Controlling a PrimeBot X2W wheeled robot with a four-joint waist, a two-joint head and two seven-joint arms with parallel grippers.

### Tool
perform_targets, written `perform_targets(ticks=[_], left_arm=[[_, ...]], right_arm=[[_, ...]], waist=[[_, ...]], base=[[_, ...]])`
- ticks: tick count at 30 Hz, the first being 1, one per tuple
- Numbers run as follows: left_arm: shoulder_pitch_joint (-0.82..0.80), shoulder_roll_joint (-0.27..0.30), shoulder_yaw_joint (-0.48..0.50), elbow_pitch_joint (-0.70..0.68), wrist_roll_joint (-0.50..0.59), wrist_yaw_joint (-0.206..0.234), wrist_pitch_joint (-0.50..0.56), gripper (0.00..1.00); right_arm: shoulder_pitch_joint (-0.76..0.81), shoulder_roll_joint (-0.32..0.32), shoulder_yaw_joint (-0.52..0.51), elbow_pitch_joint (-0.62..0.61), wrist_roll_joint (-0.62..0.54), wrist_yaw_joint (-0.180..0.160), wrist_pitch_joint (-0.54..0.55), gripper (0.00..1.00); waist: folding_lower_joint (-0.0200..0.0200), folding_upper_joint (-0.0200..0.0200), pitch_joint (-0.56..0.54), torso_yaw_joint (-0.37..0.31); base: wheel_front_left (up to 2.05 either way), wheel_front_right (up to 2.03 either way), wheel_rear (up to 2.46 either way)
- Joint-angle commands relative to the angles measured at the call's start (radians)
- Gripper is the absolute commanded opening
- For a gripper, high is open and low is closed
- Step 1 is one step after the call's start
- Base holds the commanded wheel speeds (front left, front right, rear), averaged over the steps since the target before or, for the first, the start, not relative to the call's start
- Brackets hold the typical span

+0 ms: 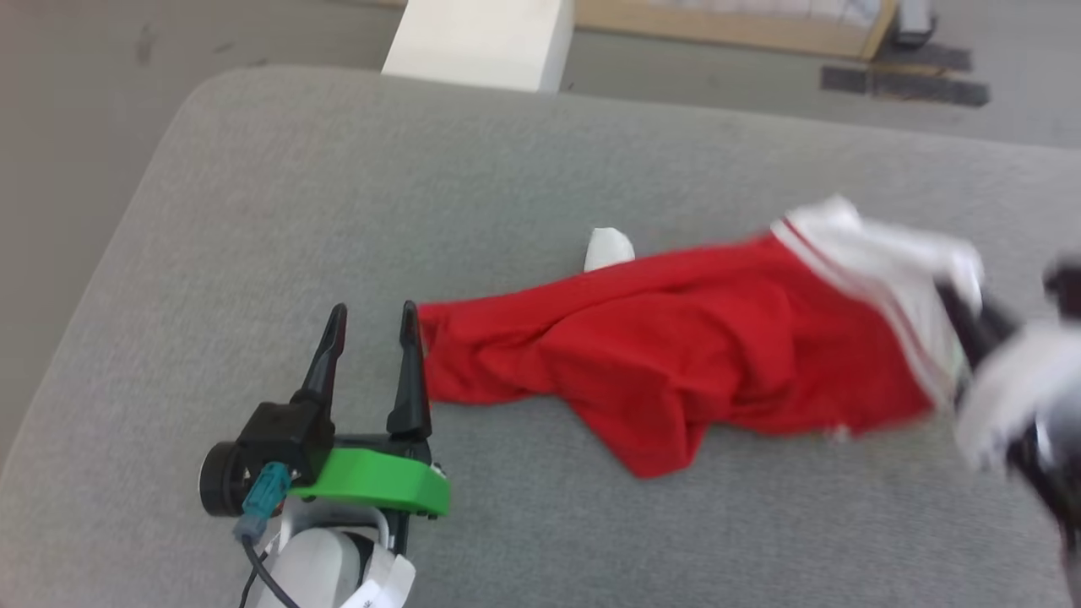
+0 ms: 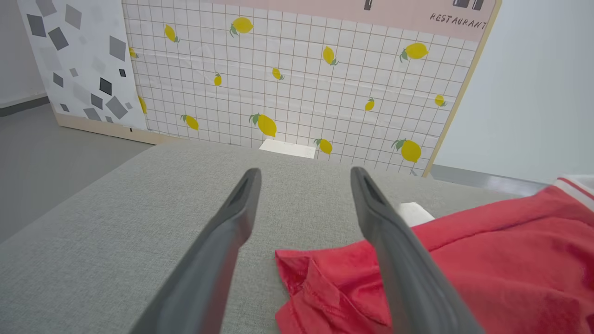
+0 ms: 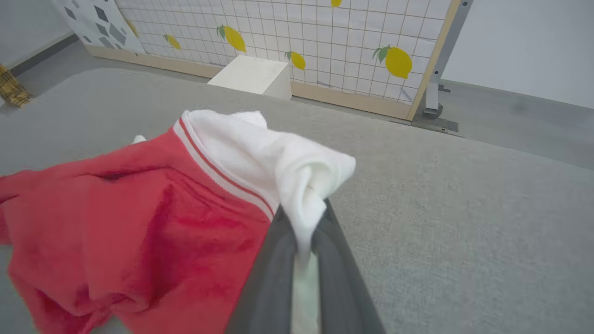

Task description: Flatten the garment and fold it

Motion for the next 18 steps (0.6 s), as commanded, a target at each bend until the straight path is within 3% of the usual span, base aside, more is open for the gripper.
perform_targets(ticks=[1, 6, 12, 13, 14, 18], left_arm=[[0.013, -0.002, 0.008, 0.004, 0.001, -0.010, -0.005, 1.00], [0.024, -0.002, 0.027, 0.008, 0.002, -0.028, -0.005, 1.00], [0.029, -0.002, 0.036, 0.021, 0.000, -0.037, -0.005, 1.00], [0.031, -0.002, 0.037, 0.023, 0.000, -0.037, -0.005, 1.00], [0.034, -0.002, 0.038, 0.025, 0.000, -0.039, -0.005, 1.00], [0.044, -0.002, 0.038, 0.034, -0.006, -0.043, -0.005, 1.00]], right_arm=[[0.098, 0.023, -0.028, -0.037, -0.016, -0.001, 0.012, 0.00], [0.418, 0.104, -0.065, -0.120, -0.052, -0.001, 0.095, 0.00], [0.506, 0.177, -0.099, -0.073, -0.060, -0.001, 0.134, 0.00], [0.497, 0.189, -0.112, -0.073, -0.057, -0.001, 0.122, 0.27], [0.485, 0.198, -0.125, -0.075, -0.057, -0.001, 0.110, 1.00], [0.430, 0.249, -0.203, -0.115, -0.009, -0.001, 0.051, 1.00]], waist=[[-0.0001, -0.0001, -0.075, -0.074], [-0.0001, -0.0001, -0.088, -0.101], [-0.0001, -0.0001, -0.101, -0.120], [-0.0001, -0.0001, -0.105, -0.122], [-0.0001, -0.0001, -0.109, -0.123], [-0.0001, -0.0001, -0.123, -0.124]], base=[[0.00, 0.00, 0.00], [0.00, 0.00, 0.00], [0.00, 0.00, 0.00], [0.00, 0.00, 0.00], [0.00, 0.00, 0.00], [0.00, 0.00, 0.00]])
